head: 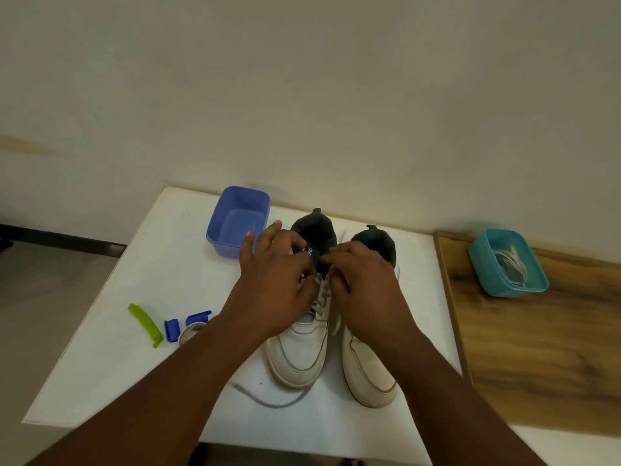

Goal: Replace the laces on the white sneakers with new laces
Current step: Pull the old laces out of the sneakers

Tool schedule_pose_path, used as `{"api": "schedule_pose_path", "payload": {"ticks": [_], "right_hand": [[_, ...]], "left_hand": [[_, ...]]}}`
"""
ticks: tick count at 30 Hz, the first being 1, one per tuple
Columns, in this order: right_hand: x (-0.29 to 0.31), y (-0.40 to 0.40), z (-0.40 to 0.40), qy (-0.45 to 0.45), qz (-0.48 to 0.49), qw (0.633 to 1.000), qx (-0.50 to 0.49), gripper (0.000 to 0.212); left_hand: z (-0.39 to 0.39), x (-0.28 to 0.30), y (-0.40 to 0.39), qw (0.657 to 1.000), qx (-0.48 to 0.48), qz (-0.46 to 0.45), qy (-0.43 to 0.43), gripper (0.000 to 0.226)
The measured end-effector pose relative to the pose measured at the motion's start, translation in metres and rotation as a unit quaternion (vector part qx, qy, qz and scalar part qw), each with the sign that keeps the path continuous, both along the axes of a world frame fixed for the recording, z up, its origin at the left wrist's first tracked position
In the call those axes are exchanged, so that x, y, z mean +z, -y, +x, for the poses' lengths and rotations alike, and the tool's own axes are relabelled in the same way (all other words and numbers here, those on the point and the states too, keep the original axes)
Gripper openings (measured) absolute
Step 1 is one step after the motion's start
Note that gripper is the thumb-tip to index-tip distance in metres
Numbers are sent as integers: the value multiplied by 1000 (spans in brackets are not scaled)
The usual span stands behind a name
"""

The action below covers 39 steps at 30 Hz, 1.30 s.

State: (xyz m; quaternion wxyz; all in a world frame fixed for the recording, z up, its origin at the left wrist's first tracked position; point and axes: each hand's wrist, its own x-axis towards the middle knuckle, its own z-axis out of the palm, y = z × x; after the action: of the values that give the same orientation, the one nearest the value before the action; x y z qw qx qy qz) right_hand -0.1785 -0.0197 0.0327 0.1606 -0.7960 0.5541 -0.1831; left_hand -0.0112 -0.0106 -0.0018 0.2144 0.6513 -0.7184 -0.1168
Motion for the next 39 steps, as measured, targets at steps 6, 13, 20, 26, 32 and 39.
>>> {"api": "schedule_pose_path", "payload": {"ticks": [6, 13, 20, 26, 32, 39], "right_hand": [[-1, 6, -7, -17, 17, 1000, -2, 31], [-4, 3, 2, 24, 33, 999, 4, 35], [-7, 4, 3, 25, 48, 999, -5, 35], [-6, 2, 3, 34, 50, 998, -11, 31], [-4, 2, 1, 33, 48, 998, -12, 33], [-7, 5, 0, 27, 44, 999, -10, 35]], "left_hand": [[17, 15, 0, 993, 102, -58, -3, 32], [1, 5, -6, 999, -7, 38, 34, 41], [4, 7, -2, 998, 10, 17, 63, 27], [1, 0, -7, 996, -32, 30, 77, 28], [9, 11, -1, 995, 64, -71, -30, 22], [9, 27, -5, 946, 113, -96, -287, 15]]}}
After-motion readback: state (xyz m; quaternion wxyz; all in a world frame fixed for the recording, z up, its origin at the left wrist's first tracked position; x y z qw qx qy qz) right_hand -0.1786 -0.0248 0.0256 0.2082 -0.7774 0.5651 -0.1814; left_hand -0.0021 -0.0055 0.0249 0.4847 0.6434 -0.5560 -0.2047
